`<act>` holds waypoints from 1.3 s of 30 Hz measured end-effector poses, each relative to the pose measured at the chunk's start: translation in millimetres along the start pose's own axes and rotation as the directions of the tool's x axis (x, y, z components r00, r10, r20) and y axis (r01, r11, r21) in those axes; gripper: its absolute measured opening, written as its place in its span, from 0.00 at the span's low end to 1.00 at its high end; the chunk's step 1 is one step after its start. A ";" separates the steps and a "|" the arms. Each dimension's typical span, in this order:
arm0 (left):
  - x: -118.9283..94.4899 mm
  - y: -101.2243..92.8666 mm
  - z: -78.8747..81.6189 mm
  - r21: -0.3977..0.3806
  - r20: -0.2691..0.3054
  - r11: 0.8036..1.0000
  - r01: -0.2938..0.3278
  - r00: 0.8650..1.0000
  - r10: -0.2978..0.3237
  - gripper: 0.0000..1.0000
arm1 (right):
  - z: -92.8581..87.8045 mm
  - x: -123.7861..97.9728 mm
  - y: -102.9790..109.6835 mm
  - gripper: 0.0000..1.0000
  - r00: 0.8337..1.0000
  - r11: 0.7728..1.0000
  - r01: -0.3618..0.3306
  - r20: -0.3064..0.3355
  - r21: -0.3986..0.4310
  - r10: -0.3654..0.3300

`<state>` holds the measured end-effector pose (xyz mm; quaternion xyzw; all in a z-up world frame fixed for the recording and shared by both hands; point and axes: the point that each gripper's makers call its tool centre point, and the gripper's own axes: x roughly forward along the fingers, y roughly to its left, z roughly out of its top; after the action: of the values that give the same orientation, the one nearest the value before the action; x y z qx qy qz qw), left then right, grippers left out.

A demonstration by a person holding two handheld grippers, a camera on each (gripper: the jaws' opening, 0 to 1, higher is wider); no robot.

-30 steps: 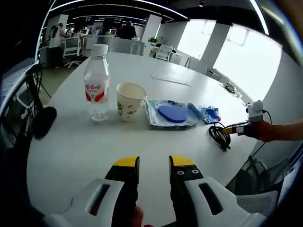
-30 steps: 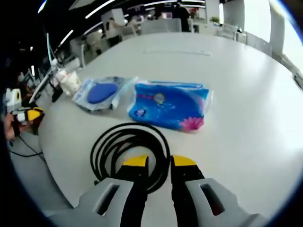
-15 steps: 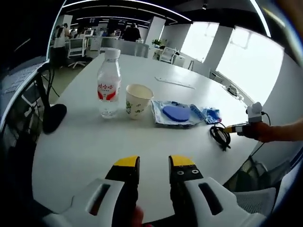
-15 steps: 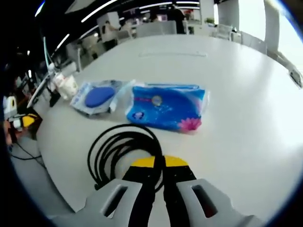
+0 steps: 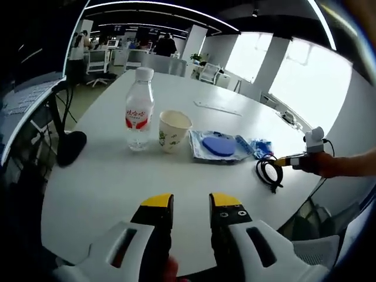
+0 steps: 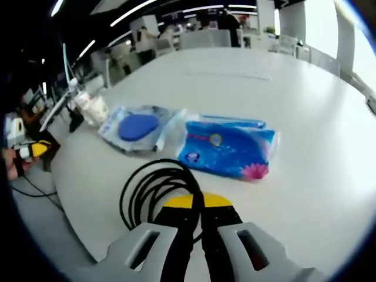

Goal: Arrange the tabletop items into an orderly group along one side of the table until the central work area is clear of visible clutter.

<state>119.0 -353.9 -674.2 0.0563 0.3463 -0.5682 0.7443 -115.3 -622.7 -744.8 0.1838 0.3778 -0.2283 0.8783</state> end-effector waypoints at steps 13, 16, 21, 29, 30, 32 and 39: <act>-5.6 3.0 -2.2 -0.030 0.017 0.999 -0.010 1.000 0.011 0.22 | 3.5 14.1 13.2 0.00 1.000 1.000 -0.007 -0.028 -0.006 0.006; -6.5 3.8 -1.2 -0.031 0.022 0.999 -0.013 1.000 0.014 0.22 | 3.8 14.4 14.2 0.00 0.999 1.000 -0.007 -0.032 -0.013 0.007; -6.8 4.4 0.3 -0.026 0.025 1.000 -0.013 1.000 0.014 0.23 | 3.1 14.9 13.6 0.01 0.999 1.000 -0.004 -0.038 -0.020 0.003; -5.4 4.1 6.6 -0.014 0.027 1.000 -0.007 1.000 0.007 0.24 | -1.9 12.4 15.5 0.02 0.998 1.000 -0.024 -0.053 -0.019 0.023; -5.0 3.7 7.7 -0.014 0.028 1.000 -0.005 1.000 0.006 0.24 | -1.0 11.2 14.8 0.02 0.999 1.000 -0.022 -0.050 -0.019 0.021; -2.9 3.3 10.3 -0.008 0.030 1.000 -0.002 1.000 0.002 0.24 | 1.2 9.3 13.5 0.03 0.999 1.000 -0.021 -0.046 -0.018 0.020; 1.1 0.4 19.7 0.013 0.037 1.000 0.005 0.999 -0.006 0.25 | 12.8 3.1 7.8 0.06 1.000 1.000 -0.020 -0.021 -0.021 0.020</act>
<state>128.4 -364.1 -660.1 0.0496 0.3291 -0.5734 0.7486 -101.8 -623.4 -737.7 0.1806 0.3874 -0.2135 0.8785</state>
